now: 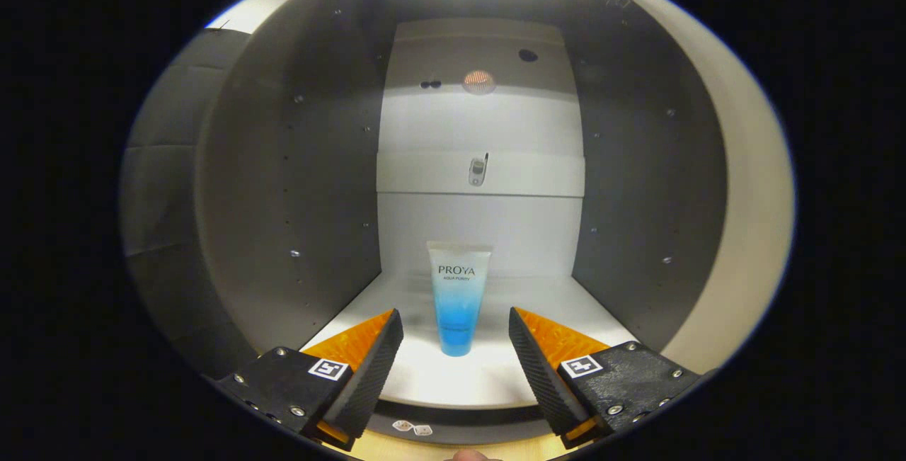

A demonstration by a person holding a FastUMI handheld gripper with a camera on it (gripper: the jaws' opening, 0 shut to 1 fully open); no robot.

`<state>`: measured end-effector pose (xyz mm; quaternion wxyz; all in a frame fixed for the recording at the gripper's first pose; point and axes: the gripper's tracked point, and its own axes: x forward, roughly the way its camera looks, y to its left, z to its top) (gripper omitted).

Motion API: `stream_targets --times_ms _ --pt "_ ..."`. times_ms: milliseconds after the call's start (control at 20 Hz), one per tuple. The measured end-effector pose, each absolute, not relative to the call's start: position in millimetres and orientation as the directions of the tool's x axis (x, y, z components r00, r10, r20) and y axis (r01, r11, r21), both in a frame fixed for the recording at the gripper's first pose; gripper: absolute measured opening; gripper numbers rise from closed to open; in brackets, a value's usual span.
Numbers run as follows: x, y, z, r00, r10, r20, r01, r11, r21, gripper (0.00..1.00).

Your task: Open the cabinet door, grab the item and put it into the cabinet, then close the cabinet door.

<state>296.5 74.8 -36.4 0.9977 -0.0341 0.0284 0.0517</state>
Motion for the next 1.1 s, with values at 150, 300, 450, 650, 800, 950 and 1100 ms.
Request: stream_targets --times_ms 150,300,450,650,800,950,1100 --pt "241.1 77.8 -25.5 0.991 0.117 -0.065 -0.118 0.993 -0.009 0.93" --pt "184.7 77.8 -16.6 0.989 0.132 -0.06 -0.131 0.991 0.027 0.93" --pt "127.5 77.8 -12.0 0.989 0.143 -0.046 -0.143 0.99 0.01 0.93" --pt "50.7 80.8 -4.7 0.984 0.168 -0.065 -0.168 0.986 0.014 0.93" --pt "0.9 81.2 1.8 0.976 0.21 -0.062 -0.207 0.977 0.041 0.93" --pt "-39.6 70.2 4.3 0.97 0.228 -0.081 -0.224 0.973 0.054 0.93" --pt "-73.2 41.5 15.2 0.972 0.221 -0.084 -0.219 0.975 0.037 0.93"
